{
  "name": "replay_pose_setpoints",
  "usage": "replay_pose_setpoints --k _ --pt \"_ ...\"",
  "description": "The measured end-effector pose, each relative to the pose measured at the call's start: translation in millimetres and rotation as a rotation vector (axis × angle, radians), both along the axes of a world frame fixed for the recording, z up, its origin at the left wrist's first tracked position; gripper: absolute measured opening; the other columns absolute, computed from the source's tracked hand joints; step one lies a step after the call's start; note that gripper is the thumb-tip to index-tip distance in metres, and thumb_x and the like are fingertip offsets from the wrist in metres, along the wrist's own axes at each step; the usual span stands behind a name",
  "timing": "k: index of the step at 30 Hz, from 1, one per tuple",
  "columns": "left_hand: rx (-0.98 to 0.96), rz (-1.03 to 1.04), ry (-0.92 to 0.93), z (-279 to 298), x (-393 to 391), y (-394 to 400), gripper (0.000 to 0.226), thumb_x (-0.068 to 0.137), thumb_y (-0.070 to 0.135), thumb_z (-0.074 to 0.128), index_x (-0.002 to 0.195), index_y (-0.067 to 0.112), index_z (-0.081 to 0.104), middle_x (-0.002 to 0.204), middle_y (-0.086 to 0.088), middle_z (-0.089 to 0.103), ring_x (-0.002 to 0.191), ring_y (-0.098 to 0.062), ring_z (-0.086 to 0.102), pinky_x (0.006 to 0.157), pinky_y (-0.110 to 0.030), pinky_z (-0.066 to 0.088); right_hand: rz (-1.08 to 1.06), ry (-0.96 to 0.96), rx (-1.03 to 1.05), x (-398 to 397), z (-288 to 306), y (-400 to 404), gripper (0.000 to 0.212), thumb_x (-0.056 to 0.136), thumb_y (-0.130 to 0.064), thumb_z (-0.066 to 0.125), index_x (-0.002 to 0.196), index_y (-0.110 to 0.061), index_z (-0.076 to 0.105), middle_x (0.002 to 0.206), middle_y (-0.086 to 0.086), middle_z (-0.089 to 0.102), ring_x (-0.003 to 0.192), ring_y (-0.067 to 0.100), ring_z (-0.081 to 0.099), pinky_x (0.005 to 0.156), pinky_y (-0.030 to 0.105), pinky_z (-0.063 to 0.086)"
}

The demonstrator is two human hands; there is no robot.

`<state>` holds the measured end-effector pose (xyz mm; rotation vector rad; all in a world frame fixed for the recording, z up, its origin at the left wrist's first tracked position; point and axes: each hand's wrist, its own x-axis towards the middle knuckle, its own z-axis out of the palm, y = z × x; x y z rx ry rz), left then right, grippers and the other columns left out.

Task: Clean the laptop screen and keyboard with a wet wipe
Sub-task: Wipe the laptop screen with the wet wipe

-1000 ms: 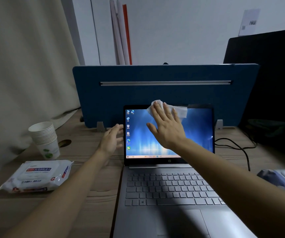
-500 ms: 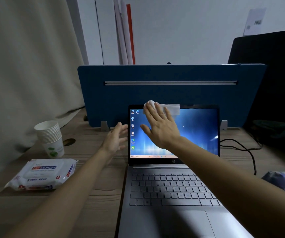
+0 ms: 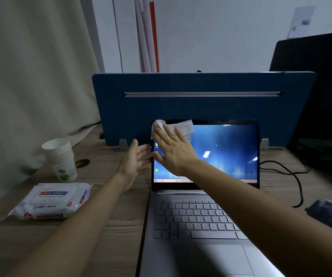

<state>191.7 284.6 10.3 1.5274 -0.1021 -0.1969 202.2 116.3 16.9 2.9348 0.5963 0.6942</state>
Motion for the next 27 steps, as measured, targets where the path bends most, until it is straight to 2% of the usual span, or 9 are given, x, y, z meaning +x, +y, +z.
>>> replay_pose_setpoints --k 3,6,12,14,20,24,27 --pt "-0.019 0.01 -0.006 -1 -1 0 0.066 0.096 0.064 0.018 0.137 0.023 0.05 0.12 0.01 0.065 0.104 -0.006 0.063 0.092 -0.037 0.044 0.027 -0.027 -0.042 -7 -10 -1 0.068 0.101 -0.053 0.024 0.156 -0.015 0.009 0.165 -0.001 0.001 0.151 0.019 -0.006 0.122 0.044 -0.001" --pt "-0.024 0.007 -0.009 -2 0 1 0.068 0.095 0.065 0.019 0.138 0.021 0.048 0.112 0.01 0.067 0.103 -0.005 0.063 0.097 -0.039 0.043 0.044 -0.025 -0.048 -13 -14 -2 0.067 0.101 -0.053 0.025 0.156 -0.017 0.011 0.165 -0.002 0.002 0.151 0.019 -0.005 0.122 0.043 -0.002" --pt "-0.006 -0.005 -0.003 -7 -1 0 0.07 0.095 0.065 0.017 0.137 0.021 0.051 0.133 -0.002 0.06 0.11 -0.011 0.061 0.094 -0.038 0.043 0.071 0.024 -0.062 -27 -32 -4 0.066 0.101 -0.052 0.026 0.156 -0.019 0.009 0.165 -0.004 0.0 0.151 0.017 -0.005 0.122 0.043 -0.001" --pt "-0.002 0.003 0.004 -10 -3 -1 0.07 0.095 0.064 0.017 0.14 0.019 0.046 0.136 -0.004 0.058 0.112 -0.014 0.059 0.094 -0.038 0.043 0.076 0.035 -0.073 -30 -38 -5 0.066 0.102 -0.052 0.025 0.156 -0.019 0.007 0.165 -0.005 -0.002 0.151 0.017 -0.005 0.122 0.043 -0.002" --pt "0.0 0.022 0.013 -15 -7 0 0.069 0.097 0.061 0.019 0.144 0.015 0.04 0.138 -0.007 0.056 0.11 -0.016 0.059 0.098 -0.041 0.041 0.099 0.078 -0.1 -42 -52 -5 0.065 0.102 -0.052 0.023 0.156 -0.02 0.008 0.165 -0.005 -0.003 0.151 0.016 -0.007 0.122 0.043 -0.002" --pt "0.002 0.03 0.028 -17 -8 0 0.069 0.097 0.06 0.019 0.144 0.014 0.039 0.14 -0.01 0.053 0.121 -0.021 0.055 0.095 -0.04 0.042 0.137 0.113 -0.067 -48 -55 -5 0.063 0.102 -0.05 0.027 0.156 -0.02 0.015 0.165 -0.006 0.004 0.151 0.016 -0.004 0.122 0.042 -0.003" --pt "0.014 0.031 0.047 -21 -10 0 0.069 0.097 0.06 0.019 0.145 0.014 0.039 0.143 -0.012 0.051 0.125 -0.025 0.053 0.096 -0.04 0.041 0.154 0.152 -0.088 -52 -59 -6 0.061 0.102 -0.051 0.023 0.155 -0.021 0.017 0.164 -0.008 0.004 0.151 0.015 -0.006 0.122 0.041 -0.004"
